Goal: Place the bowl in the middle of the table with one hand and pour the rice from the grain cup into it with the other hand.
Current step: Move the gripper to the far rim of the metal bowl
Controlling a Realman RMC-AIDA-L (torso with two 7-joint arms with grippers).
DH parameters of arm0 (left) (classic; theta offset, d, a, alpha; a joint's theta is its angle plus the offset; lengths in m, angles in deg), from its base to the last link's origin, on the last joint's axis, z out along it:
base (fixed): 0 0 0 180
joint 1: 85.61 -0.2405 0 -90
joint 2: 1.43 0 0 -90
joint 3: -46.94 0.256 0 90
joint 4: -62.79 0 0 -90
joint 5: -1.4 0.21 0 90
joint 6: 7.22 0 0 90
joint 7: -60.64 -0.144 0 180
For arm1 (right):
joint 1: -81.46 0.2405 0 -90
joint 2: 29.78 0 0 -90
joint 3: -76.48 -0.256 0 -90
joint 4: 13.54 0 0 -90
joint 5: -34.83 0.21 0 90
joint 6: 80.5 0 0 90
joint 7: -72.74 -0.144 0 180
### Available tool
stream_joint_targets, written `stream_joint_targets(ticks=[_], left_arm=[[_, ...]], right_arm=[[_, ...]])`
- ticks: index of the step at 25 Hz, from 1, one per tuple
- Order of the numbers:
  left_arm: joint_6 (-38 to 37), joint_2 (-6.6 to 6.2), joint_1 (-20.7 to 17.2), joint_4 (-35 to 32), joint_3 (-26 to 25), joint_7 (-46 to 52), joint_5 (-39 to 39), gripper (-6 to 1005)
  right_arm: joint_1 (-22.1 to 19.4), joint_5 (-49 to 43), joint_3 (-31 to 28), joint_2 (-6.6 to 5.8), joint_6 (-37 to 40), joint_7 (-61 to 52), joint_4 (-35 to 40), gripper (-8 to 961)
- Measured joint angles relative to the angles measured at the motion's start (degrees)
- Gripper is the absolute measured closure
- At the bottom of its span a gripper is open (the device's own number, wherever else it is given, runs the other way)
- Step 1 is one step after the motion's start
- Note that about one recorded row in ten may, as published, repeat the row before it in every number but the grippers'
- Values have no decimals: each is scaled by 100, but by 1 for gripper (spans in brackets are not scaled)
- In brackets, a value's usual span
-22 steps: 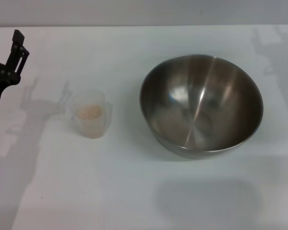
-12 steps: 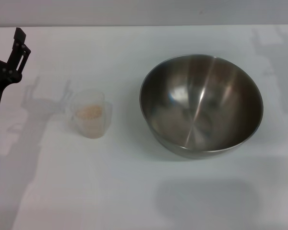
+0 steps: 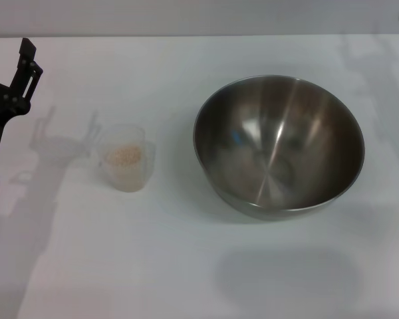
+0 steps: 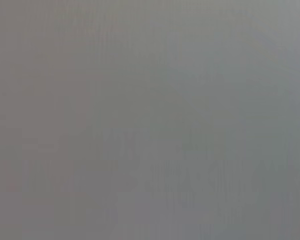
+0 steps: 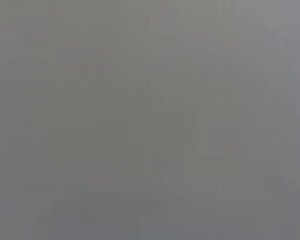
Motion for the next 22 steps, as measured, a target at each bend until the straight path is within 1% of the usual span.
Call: stream_joint_targets(ticks=[1, 4, 5, 6, 7, 8, 9, 10, 11, 14, 15, 16, 17, 19, 20, 21, 22], left_arm=[[-1, 0, 0, -4, 0, 0, 1, 169], [-14, 1, -4, -22, -1, 0, 0, 169], [-14, -1, -4, -35, -3, 0, 0, 169], [-14, -1, -4, -35, -3, 0, 0, 169], [-15, -3, -4, -35, -5, 0, 1, 169], [-21, -4, -4, -36, -13, 0, 0, 169], [-27, -5, -6, -36, -19, 0, -2, 169], [-29, -6, -9, -36, -38, 2, -19, 169], [-29, -6, -9, -36, -38, 2, -19, 169], [-31, -7, -10, -36, -43, 8, -25, 169], [-53, -11, -15, -36, -44, 23, -24, 169], [-68, -13, -23, -36, -58, 31, -26, 169], [-75, -14, -26, -36, -77, 41, -31, 169], [-77, -16, -39, -36, -111, 54, -37, 169], [-78, -18, -43, -36, -117, 56, -38, 170], [-78, -20, -45, -37, -118, 57, -39, 170], [-78, -20, -45, -37, -118, 57, -39, 170]], right_arm=[[0, 0, 0, 0, 0, 0, 0, 300], [-237, -4, 77, 3, -2065, -2, 1370, 300], [-344, -5, 150, 8, -3225, -3, 2163, 301], [-344, -5, 150, 8, -3225, -3, 2163, 301], [-433, -4, 220, 13, -3895, -3, 2680, 301], [-492, -2, 265, 14, -4357, -2, 3018, 301], [-576, 11, 325, 17, -5088, 6, 3603, 301], [-671, 33, 357, 16, -6353, 59, 4478, 301], [-671, 33, 357, 16, -6353, 59, 4478, 301], [-688, 50, 226, 11, -8516, 127, 5724, 301], [-610, 74, 77, -4, -9753, 168, 6350, 301], [-610, 74, 77, -4, -9753, 168, 6350, 300], [-542, 120, -34, -9, -10403, 246, 6596, 300], [-409, 258, -273, -16, -11399, 430, 6940, 300], [-246, 531, -565, -22, -12376, 685, 7158, 300], [-246, 531, -565, -22, -12376, 685, 7158, 300], [-179, 618, -663, -24, -12700, 777, 7170, 300]])
